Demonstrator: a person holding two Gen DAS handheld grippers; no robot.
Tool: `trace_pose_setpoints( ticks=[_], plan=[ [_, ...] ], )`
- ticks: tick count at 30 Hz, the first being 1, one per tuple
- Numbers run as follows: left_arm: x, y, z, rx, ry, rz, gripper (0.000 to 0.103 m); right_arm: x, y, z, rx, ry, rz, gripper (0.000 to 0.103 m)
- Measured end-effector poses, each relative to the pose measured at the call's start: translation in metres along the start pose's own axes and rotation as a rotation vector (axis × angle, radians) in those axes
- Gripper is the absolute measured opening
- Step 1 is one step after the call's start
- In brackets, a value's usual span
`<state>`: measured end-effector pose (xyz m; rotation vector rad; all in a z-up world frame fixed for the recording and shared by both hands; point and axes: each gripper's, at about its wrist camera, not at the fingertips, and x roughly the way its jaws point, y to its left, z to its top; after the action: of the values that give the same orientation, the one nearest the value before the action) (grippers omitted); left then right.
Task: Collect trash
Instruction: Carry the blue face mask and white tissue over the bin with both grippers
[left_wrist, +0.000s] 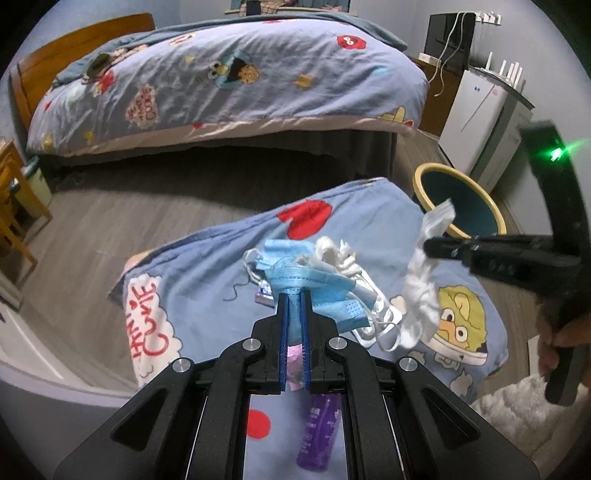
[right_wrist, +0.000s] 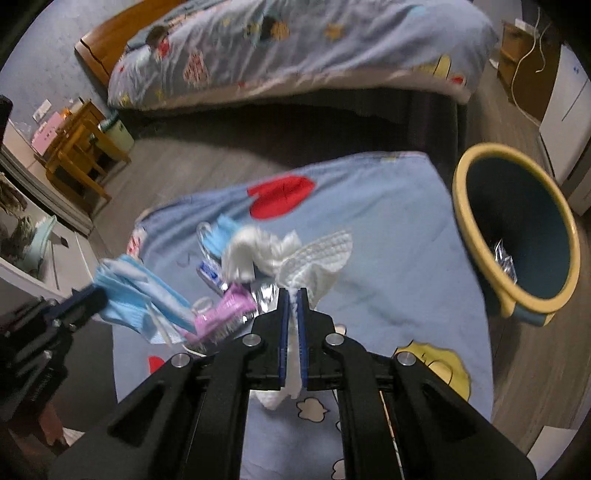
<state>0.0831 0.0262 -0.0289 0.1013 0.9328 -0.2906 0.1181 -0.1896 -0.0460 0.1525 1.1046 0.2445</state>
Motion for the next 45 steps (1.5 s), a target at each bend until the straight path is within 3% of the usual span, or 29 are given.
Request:
trace_pose_setpoints(
  ticks=[12, 24, 34, 45],
  plan=[
    [-0.002, -0.015, 0.014, 0.033, -0.038, 0.012, 0.007, -0.065, -0.021, 0.037, -0.014, -0.168, 0.012, 0.004],
    [0.002, -0.039, 0.03, 0.072, -0.067, 0.026, 0.007, -0.108, -0.055, 0.066, -0.072, -0.268, -0.021, 0.004],
    [0.008, -0.063, 0.041, 0.102, -0.081, 0.023, 0.007, -0.095, -0.103, 0.078, -0.027, -0.246, -0.043, 0.004],
    [0.01, -0.102, 0.044, 0.161, -0.087, -0.006, 0.007, -0.08, -0.126, 0.073, -0.016, -0.193, -0.035, 0.004]
  ],
)
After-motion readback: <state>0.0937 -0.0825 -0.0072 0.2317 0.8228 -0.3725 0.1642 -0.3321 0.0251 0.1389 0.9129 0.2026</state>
